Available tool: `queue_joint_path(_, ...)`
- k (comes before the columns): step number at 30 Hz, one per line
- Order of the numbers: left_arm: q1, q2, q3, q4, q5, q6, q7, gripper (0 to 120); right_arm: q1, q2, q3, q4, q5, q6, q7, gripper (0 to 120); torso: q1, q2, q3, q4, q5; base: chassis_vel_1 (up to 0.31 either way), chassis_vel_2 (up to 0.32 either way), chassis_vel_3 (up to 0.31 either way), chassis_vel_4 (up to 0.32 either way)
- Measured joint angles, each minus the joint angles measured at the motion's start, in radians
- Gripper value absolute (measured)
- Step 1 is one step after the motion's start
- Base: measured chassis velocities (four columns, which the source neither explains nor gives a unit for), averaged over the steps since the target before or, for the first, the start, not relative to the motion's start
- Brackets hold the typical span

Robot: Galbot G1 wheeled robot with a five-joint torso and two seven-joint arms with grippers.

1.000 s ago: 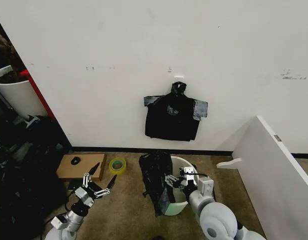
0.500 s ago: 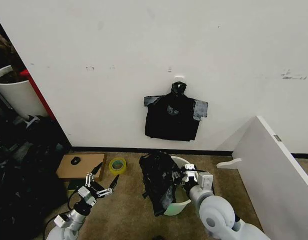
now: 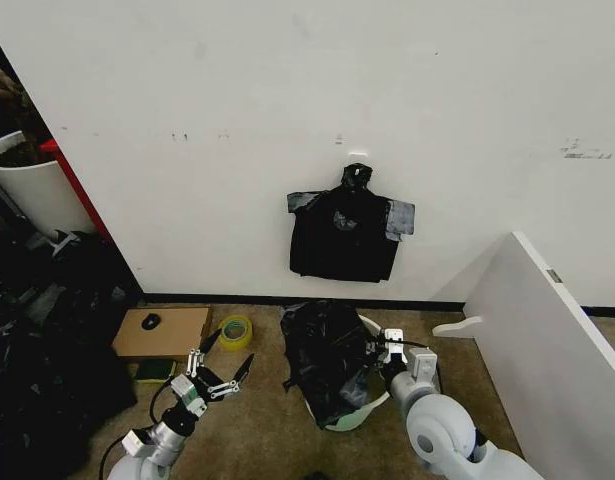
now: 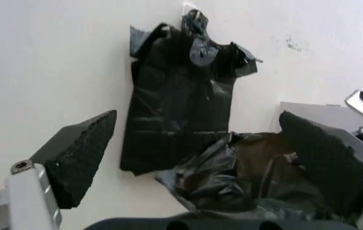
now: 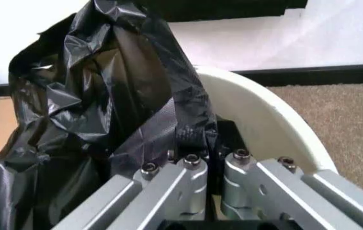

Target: Place the garbage bag over the trash bin.

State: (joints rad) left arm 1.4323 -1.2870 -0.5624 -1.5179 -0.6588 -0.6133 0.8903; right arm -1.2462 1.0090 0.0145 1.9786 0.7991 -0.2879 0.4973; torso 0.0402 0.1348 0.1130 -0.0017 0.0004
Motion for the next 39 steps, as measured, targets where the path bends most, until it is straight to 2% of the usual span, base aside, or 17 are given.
queue_joint_path(3,0.009,0.001,0.016,-0.025,0.009,0.045,-0.032,100,-0.012,0.005,-0.006,0.005,-0.003,0.007,0.0,0,0.0,0.0,0.0,0.0001,0.0,0.0,0.0,0.0,0.0)
queue_joint_path(8,0.013,0.01,0.104,-0.077,0.048,0.134,-0.191,100,-0.045,0.016,-0.032,0.055,-0.006,0.019,0.006,0,0.0,0.0,0.0,0.0,-0.0003,0.0,0.0,0.0,0.0)
queue_joint_path(9,0.013,0.01,0.104,-0.077,0.048,0.134,-0.191,100,-0.045,0.016,-0.032,0.055,-0.006,0.019,0.006,0,0.0,0.0,0.0,0.0,-0.0003,0.0,0.0,0.0,0.0)
queue_joint_path(11,0.009,0.012,0.135,-0.097,0.05,0.164,-0.272,100,-0.056,0.017,-0.042,0.082,-0.001,0.022,0.011,0,0.0,0.0,0.0,0.0,0.0,0.0,0.0,0.0,0.0)
queue_joint_path(14,0.007,0.012,0.148,-0.105,0.052,0.176,-0.31,100,-0.061,0.017,-0.045,0.097,0.004,0.022,0.014,0,0.0,0.0,0.0,0.0,-0.0002,0.0,0.0,0.0,0.0)
queue_joint_path(17,-0.002,0.012,0.173,-0.116,0.062,0.201,-0.399,100,-0.069,0.018,-0.051,0.144,0.026,0.03,0.018,0,0.0,0.0,0.0,0.0,-0.0001,0.0,0.0,0.0,0.0)
queue_joint_path(22,-0.003,0.02,0.197,-0.117,0.07,0.224,-0.428,100,-0.069,0.021,-0.054,0.17,0.055,0.033,0.019,0,0.0,0.0,0.0,0.0001,-0.0001,0.0,0.0,0.0,0.0)
queue_joint_path(29,0.0,0.027,0.274,-0.128,0.043,0.282,-0.468,100,-0.055,0.049,-0.062,0.101,0.054,0.045,0.025,0,0.0,0.0,0.0,0.0,0.0,0.0,0.0,0.0,0.0)
queue_joint_path(34,-0.017,0.013,0.394,-0.134,0.015,0.369,-0.629,100,-0.041,0.079,-0.057,0.059,0.067,0.049,0.047,0,0.0,0.0,0.0,0.0,0.0001,0.0,0.0,0.0,0.0)
queue_joint_path(39,-0.023,0.012,0.479,-0.157,0.062,0.435,-0.793,100,-0.036,0.093,-0.045,0.043,0.084,0.05,0.07,0,0.0,0.0,0.0,0.0001,0.0,0.0,0.0,0.0,0.0)
